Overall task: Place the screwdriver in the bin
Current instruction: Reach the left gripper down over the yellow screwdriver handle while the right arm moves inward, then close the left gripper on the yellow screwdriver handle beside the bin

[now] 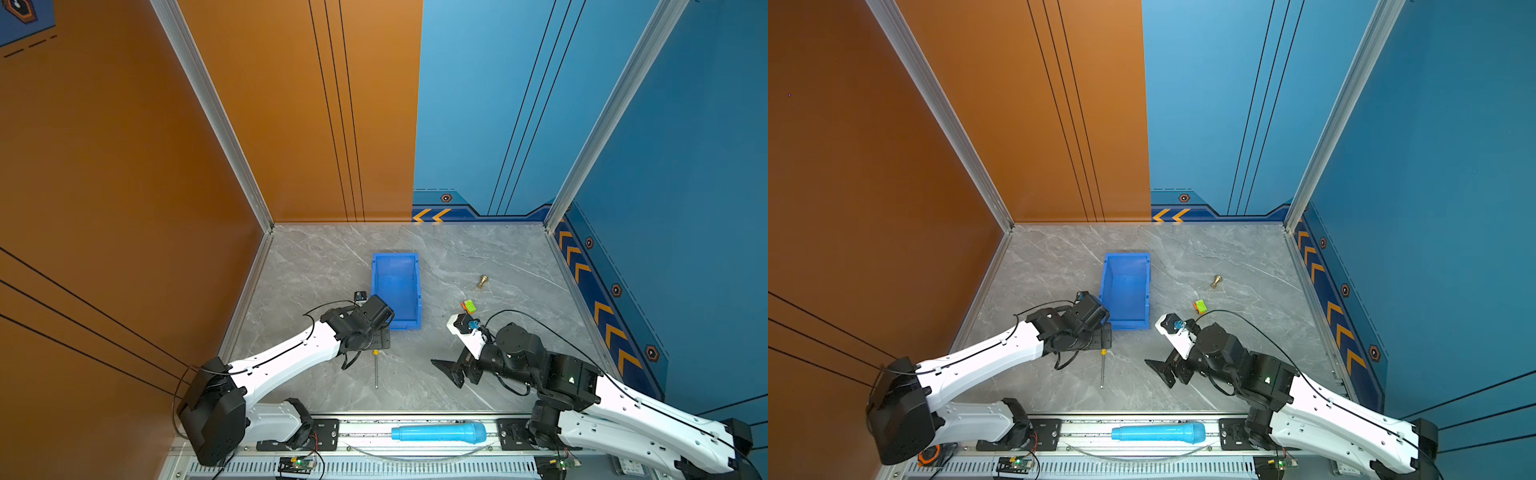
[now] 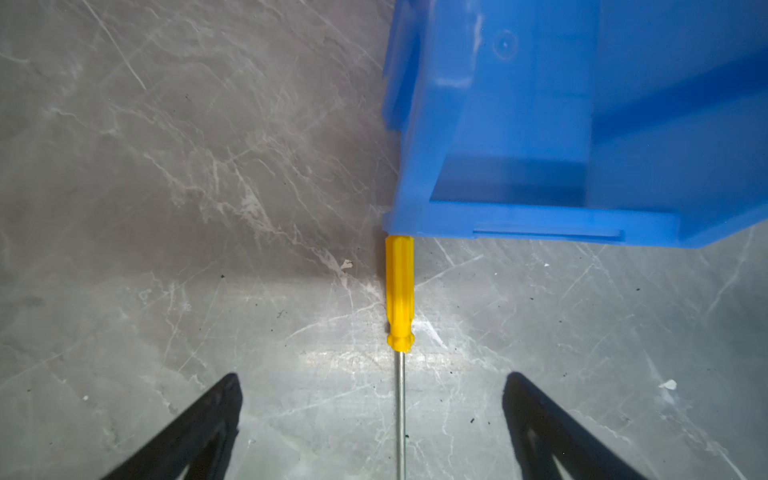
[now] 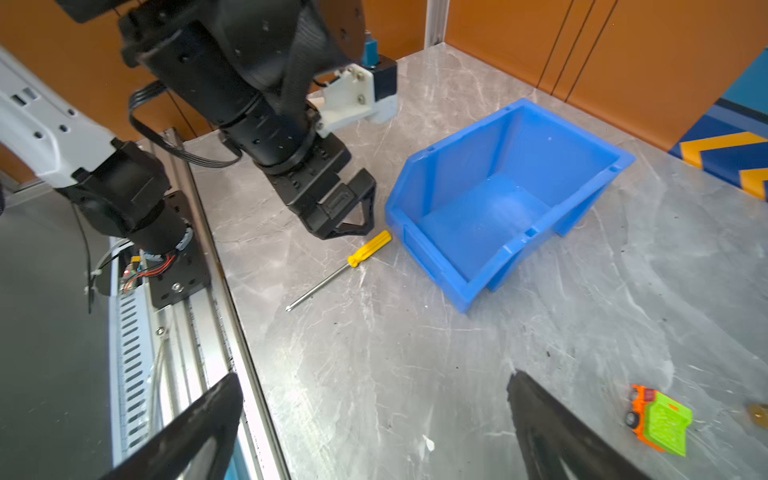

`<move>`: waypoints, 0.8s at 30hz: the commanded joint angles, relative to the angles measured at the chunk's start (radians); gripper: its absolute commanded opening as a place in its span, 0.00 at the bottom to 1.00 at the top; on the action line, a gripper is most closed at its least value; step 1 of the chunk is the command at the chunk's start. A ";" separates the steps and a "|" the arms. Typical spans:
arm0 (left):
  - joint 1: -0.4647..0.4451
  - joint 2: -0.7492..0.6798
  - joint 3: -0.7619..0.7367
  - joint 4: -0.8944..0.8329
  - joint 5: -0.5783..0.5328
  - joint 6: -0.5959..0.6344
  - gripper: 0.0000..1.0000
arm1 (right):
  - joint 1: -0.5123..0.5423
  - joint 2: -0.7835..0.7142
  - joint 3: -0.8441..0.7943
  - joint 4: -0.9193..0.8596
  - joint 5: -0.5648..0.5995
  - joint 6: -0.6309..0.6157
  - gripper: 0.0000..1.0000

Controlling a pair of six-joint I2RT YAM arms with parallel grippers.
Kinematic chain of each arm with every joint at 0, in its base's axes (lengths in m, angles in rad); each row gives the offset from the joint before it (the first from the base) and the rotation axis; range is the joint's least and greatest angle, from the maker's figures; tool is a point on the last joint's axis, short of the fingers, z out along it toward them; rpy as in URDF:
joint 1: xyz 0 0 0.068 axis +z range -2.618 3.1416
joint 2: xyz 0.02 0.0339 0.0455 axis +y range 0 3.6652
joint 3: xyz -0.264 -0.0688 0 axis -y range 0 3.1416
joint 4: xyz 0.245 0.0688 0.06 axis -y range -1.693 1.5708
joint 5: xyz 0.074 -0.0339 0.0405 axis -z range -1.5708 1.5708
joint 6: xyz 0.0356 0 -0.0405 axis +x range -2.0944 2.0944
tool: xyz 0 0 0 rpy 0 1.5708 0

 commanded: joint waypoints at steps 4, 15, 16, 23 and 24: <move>-0.013 0.101 -0.011 0.049 -0.012 0.003 0.97 | 0.034 -0.024 -0.051 0.096 -0.005 0.062 1.00; -0.006 0.252 -0.021 0.175 -0.024 0.013 0.75 | 0.045 -0.037 -0.061 0.081 0.098 0.098 1.00; -0.005 0.263 -0.018 0.178 -0.025 0.013 0.73 | 0.045 -0.041 -0.063 0.077 0.104 0.098 1.00; 0.002 0.313 -0.009 0.193 -0.035 0.014 0.61 | 0.044 -0.060 -0.066 0.050 0.116 0.098 1.00; 0.000 0.316 -0.012 0.198 -0.034 0.014 0.59 | 0.044 -0.060 -0.069 0.048 0.117 0.099 1.00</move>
